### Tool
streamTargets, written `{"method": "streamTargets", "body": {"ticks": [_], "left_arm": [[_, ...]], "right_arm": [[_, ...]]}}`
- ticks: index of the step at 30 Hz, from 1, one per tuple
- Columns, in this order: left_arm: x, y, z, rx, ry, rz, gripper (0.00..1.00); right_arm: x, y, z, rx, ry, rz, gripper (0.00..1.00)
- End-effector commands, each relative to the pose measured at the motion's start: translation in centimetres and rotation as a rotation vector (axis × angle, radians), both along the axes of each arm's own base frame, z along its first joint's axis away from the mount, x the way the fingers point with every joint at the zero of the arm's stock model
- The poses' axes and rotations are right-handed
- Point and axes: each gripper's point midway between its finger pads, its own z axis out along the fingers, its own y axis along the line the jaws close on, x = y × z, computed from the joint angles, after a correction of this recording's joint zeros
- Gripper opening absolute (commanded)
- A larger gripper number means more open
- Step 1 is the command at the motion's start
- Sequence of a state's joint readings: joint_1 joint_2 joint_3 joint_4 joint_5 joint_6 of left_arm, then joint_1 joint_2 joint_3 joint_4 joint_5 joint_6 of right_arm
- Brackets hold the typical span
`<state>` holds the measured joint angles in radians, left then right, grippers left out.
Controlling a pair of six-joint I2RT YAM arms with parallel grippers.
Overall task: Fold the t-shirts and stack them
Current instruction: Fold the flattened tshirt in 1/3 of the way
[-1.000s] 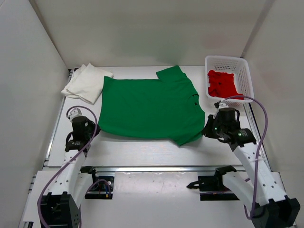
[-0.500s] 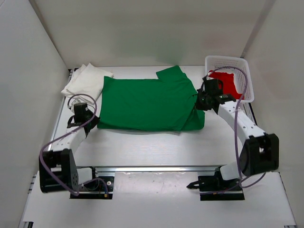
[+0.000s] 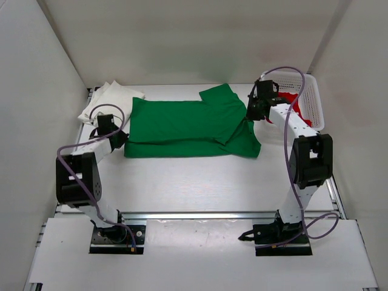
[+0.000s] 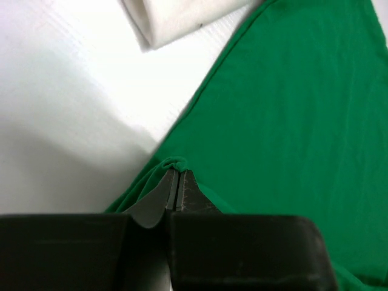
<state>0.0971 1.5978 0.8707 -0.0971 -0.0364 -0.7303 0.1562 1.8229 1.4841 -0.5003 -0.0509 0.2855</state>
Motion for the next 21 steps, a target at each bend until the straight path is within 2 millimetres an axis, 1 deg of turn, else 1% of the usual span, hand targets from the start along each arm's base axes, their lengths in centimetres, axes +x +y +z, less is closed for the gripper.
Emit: {"method": "streamTargets", "body": {"ticks": [1,2,3,4,6,7,8,9,10,11,12,13,14,15,16,17,18,19,20,21], "left_arm": [[2.0,-0.1,0.7,-0.002,-0.02,-0.013,0.0],[1.9,-0.1,0.4,0.0,-0.006,-0.016,0.0],[2.3,-0.1,0.5,0.005,-0.02,-0.016,0.02],[2.4,0.1,0.5,0.003,-0.023,-0.008,0.07],[2.4,0.4,0.4,-0.005,-0.027,-0.002,0.18],[2.2,0.6,0.4,-0.019,-0.029,-0.001,0.22],[2.4,0.9,0.8,-0.022,-0.049,0.01,0.31],[2.3,1.2,1.0,-0.031,-0.055,0.013,0.43],[2.2,1.3,1.6,-0.034,-0.068,0.017,0.5],[2.0,1.6,2.0,-0.023,-0.076,0.017,0.62],[1.5,1.5,2.1,-0.026,-0.073,0.02,0.63],[0.8,1.7,2.3,-0.022,-0.077,0.025,0.57],[0.5,1.1,3.3,-0.02,-0.109,0.014,0.56],[-0.7,0.9,3.2,-0.02,-0.114,0.021,0.54],[-1.8,0.3,2.3,-0.028,-0.106,0.015,0.52],[-2.3,-0.5,2.7,-0.041,-0.122,-0.002,0.5],[-3.4,-0.8,1.9,-0.042,-0.11,-0.007,0.5],[-5.0,-1.5,0.1,-0.056,-0.068,-0.018,0.49],[-5.8,-1.7,-0.7,-0.062,-0.049,-0.019,0.48],[-5.7,-1.4,-0.7,-0.061,-0.062,-0.017,0.46]], "right_arm": [[2.7,-0.7,0.5,-0.014,-0.039,-0.002,0.0],[2.9,-0.9,-0.4,-0.02,-0.023,-0.009,0.0],[3.4,-1.1,-0.8,-0.024,-0.023,-0.017,0.0],[3.9,-0.9,-0.6,-0.017,-0.034,-0.012,0.0],[4.8,-1.1,-1.5,-0.021,-0.021,-0.014,0.0],[5.4,-0.9,-0.7,-0.012,-0.044,-0.021,0.0],[6.1,-0.6,-0.3,-0.011,-0.066,-0.014,0.0],[6.3,-0.6,-0.6,-0.006,-0.056,-0.015,0.02],[6.8,-0.5,0.4,-0.003,-0.074,-0.018,0.07],[6.9,-0.2,0.8,-0.003,-0.074,-0.009,0.14],[6.9,0.2,1.0,-0.013,-0.076,-0.002,0.28],[6.7,-0.2,1.6,-0.023,-0.08,-0.02,0.3],[6.2,-0.7,1.3,-0.059,-0.072,-0.046,0.32],[5.0,-0.7,1.3,-0.063,-0.064,-0.061,0.31],[3.8,-0.9,1.4,-0.063,-0.075,-0.082,0.3],[3.5,-1.0,2.1,-0.053,-0.11,-0.098,0.28],[1.9,-1.0,2.0,-0.027,-0.124,-0.118,0.21],[0.9,-0.4,3.7,0.007,-0.172,-0.104,0.13],[-0.9,-0.5,2.8,0.042,-0.169,-0.109,0.06],[-2.8,-0.9,0.2,0.064,-0.122,-0.138,0.03]]}}
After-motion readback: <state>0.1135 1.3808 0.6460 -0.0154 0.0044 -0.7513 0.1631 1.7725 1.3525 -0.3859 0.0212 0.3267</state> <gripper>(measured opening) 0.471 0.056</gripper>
